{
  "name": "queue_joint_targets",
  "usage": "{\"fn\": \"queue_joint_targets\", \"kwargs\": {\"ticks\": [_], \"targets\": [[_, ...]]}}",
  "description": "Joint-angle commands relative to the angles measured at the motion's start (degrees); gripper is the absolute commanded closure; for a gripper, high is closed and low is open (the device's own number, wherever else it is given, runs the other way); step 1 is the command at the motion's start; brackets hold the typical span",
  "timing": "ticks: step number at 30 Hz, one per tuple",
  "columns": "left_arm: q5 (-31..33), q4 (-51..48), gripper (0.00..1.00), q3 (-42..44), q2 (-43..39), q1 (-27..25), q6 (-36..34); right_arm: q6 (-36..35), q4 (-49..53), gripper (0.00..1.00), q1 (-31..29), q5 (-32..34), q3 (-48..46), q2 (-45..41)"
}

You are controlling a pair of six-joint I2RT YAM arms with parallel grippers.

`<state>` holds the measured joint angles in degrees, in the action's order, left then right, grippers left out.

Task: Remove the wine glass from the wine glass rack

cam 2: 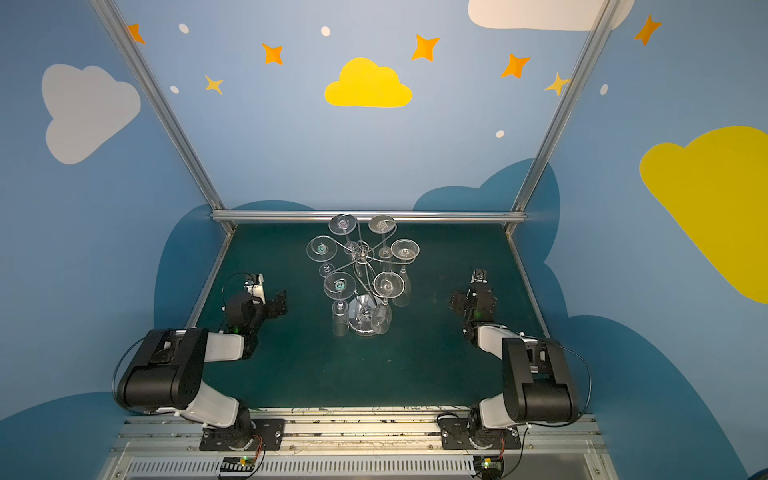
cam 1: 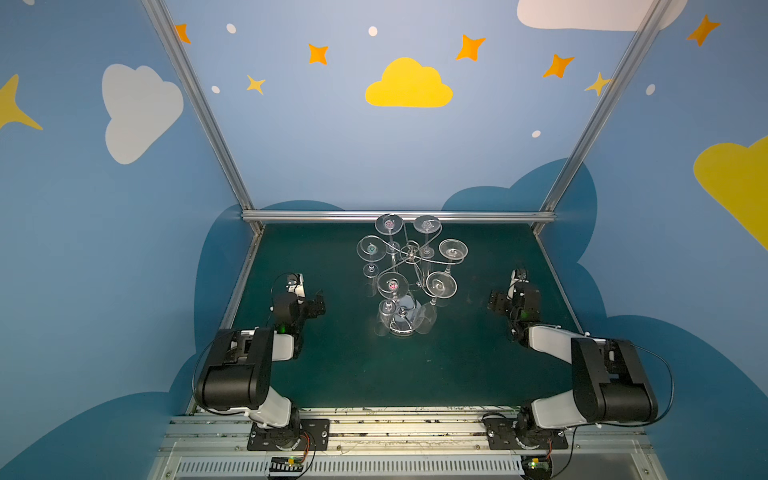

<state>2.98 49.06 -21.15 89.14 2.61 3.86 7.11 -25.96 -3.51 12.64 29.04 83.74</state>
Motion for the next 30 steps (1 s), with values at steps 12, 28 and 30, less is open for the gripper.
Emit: {"fn": "queue_joint_targets", "kwargs": {"ticks": [12,28,30], "targets": [[-0.25,0.01,0.01,-0.65,-0.73,-0.2,-0.69,0.71,-0.84,0.09,0.74,-1.48,0.07,-1.03],[10.64,-8.04,0.01,-0.22,-11.59,-0.34,2.55,-5.23,5.85,0.09,-1.95,-2.33,1.61,-8.82],[13.51,-28.72,0.01,-7.35,-20.4,-0.33,4.82,-3.65,16.98,0.09,-2.15,-2.92,5.41,-14.45]]}}
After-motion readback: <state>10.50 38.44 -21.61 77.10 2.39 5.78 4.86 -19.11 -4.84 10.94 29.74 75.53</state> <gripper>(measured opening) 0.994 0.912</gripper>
